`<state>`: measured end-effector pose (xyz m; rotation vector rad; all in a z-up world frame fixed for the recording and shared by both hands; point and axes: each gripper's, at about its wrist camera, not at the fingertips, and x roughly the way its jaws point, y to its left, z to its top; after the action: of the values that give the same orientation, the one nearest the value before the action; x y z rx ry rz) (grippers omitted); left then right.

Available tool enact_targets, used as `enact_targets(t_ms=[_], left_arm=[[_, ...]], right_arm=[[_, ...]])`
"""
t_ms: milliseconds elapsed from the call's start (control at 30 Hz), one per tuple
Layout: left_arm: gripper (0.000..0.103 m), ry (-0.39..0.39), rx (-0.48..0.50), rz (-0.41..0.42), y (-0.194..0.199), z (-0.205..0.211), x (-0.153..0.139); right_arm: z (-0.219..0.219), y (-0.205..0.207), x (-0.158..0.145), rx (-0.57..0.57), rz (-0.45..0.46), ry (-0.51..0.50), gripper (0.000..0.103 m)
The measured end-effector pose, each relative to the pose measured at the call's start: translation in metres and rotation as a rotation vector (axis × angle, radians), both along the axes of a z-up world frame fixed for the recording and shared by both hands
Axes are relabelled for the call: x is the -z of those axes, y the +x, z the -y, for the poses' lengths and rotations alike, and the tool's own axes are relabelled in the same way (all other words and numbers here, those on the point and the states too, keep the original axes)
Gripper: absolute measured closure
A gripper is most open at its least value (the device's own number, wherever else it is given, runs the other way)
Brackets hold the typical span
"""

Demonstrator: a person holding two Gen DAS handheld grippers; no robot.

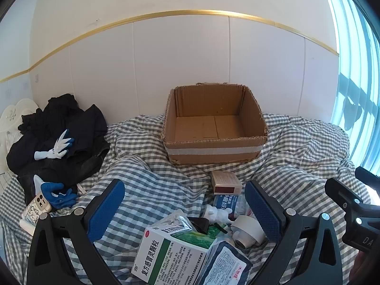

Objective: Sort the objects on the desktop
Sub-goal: 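Reach both tools toward the cluttered items in front of the box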

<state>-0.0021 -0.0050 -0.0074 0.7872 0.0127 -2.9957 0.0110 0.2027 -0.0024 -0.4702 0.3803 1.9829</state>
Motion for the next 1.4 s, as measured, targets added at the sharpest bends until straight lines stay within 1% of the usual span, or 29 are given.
enact_targets(t_ms=[67,367,400,533,667,733,767,900,1067,1167,1267,1400], left_arm=[[0.0,0.001,0.002,0.001,0.0,0.0,0.0],[0.0,-0.005,-0.001,0.008,-0.001,-0.001,0.0],[0.0,-0.005,-0.001,0.009,-0.001,-0.001,0.0],[0.0,-0.004,-0.002,0.012,-0.001,0.0,0.001],[0.0,-0.011,0.008,0.013,-0.001,-0.001,0.001],[0.0,-0.007,0.004,0.014,-0.001,-0.001,0.001],[0.0,-0.003,0.004,0.015,-0.001,0.0,0.001],[0.0,0.004,0.004,0.019,-0.001,0.002,0.001],[0.0,0.008,0.008,0.026,0.0,0.003,0.002],[0.0,-0.007,0.002,0.028,-0.001,0.005,0.001],[0.0,-0.029,-0.028,0.014,0.0,0.012,-0.005],[0.0,-0.009,-0.036,0.011,0.002,0.033,-0.011]], right_arm=[[0.0,-0.001,0.0,0.024,0.002,0.0,0.0],[0.0,-0.002,0.001,0.053,0.007,-0.003,0.0],[0.0,-0.002,0.0,0.077,0.006,-0.003,0.0],[0.001,-0.001,0.0,0.08,0.004,-0.001,0.0],[0.001,0.002,-0.002,0.073,-0.029,-0.011,0.0],[0.002,0.001,-0.003,0.076,-0.015,-0.005,0.0],[0.003,0.0,-0.003,0.099,-0.013,-0.004,0.0],[0.004,0.001,-0.004,0.093,-0.028,-0.009,0.0],[0.005,-0.002,-0.004,0.084,-0.022,-0.011,0.0],[0.006,-0.002,-0.004,0.08,-0.022,-0.012,0.0],[0.006,-0.002,-0.004,0.081,-0.02,-0.014,0.0],[0.004,-0.002,-0.004,0.08,-0.01,-0.016,0.0]])
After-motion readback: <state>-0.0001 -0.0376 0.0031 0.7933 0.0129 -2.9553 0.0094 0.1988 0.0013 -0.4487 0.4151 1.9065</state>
